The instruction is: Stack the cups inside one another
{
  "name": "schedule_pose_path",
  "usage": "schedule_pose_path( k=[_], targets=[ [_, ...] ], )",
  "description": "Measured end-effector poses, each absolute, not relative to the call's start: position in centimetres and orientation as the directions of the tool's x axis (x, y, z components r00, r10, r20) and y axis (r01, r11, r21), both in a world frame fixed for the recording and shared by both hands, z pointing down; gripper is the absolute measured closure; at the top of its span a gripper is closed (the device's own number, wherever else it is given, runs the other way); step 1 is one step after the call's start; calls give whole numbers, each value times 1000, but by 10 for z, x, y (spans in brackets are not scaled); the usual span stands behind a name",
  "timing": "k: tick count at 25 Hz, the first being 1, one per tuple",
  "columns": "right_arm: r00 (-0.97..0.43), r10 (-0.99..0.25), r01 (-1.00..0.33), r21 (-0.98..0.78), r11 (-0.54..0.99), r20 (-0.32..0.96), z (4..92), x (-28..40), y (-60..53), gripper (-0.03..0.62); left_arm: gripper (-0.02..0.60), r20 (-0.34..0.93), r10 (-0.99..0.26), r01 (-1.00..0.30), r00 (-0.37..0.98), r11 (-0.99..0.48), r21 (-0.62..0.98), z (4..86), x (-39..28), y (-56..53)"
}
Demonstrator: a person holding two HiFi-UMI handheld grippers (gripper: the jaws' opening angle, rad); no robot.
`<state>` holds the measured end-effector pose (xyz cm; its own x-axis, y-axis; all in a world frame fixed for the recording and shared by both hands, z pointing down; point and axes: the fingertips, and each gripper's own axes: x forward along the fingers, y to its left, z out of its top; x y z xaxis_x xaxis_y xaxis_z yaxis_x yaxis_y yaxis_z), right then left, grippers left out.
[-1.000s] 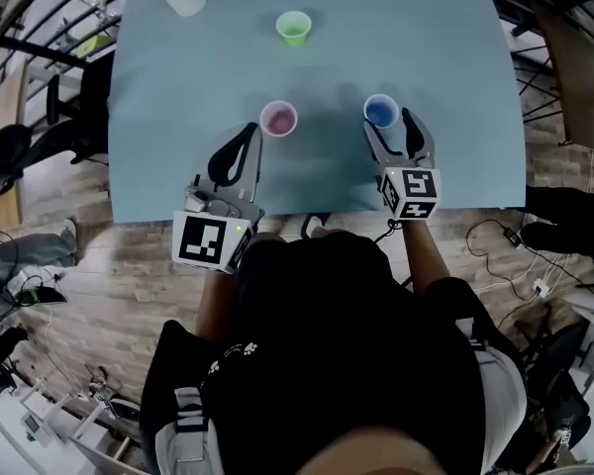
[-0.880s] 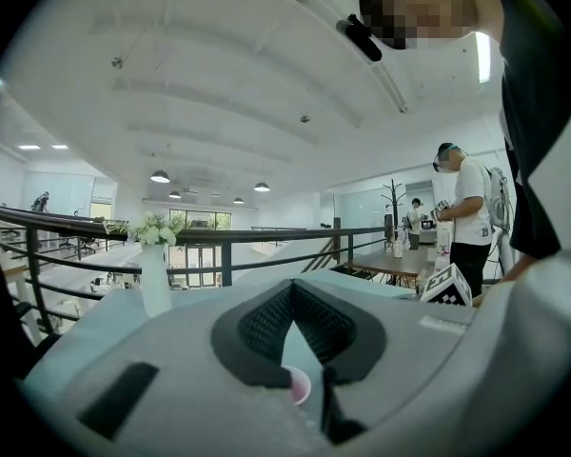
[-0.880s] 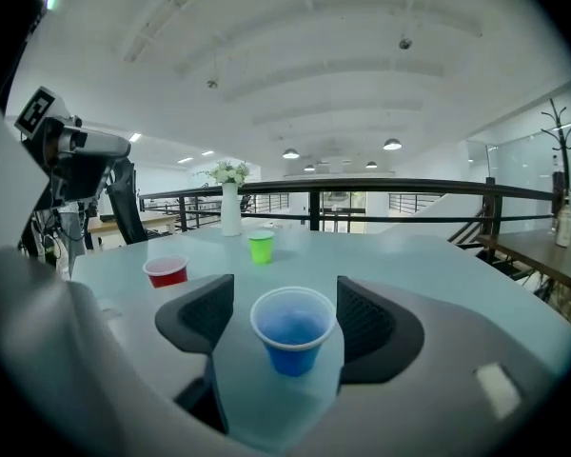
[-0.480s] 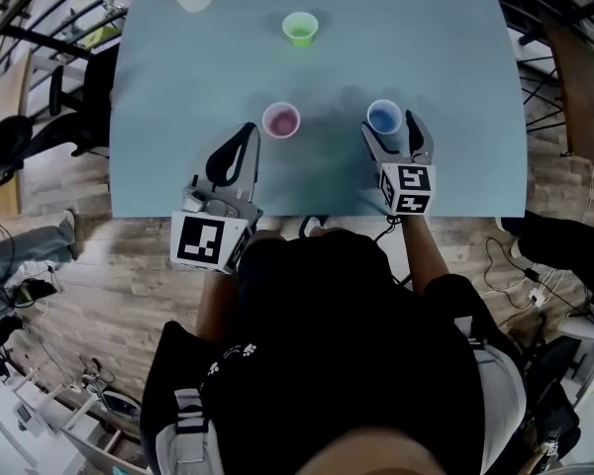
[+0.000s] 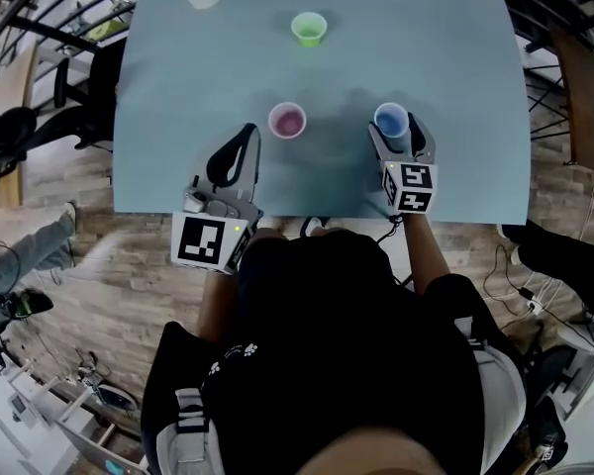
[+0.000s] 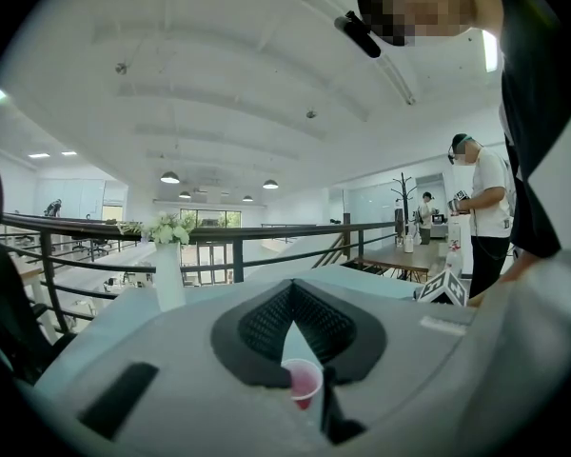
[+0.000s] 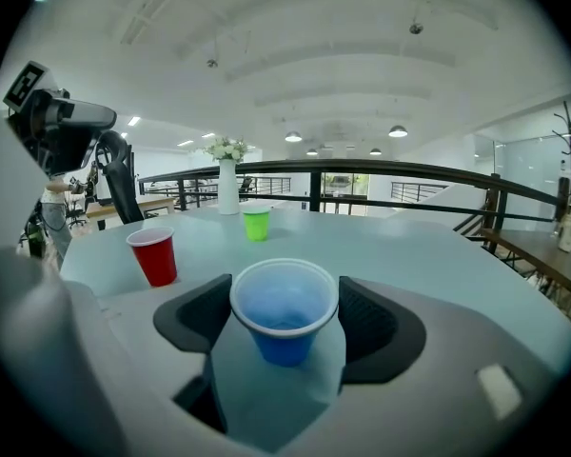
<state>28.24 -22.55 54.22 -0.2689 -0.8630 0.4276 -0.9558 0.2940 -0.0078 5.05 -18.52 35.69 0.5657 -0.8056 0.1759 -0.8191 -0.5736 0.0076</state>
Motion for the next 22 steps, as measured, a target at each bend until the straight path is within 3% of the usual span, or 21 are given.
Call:
schedule_pose_path(
  k=[22],
  targets=[
    [-375, -855, -917, -10, 399, 358, 490, 235, -232, 233, 592, 160, -828, -841, 537, -540, 31, 358, 24, -184]
  ],
)
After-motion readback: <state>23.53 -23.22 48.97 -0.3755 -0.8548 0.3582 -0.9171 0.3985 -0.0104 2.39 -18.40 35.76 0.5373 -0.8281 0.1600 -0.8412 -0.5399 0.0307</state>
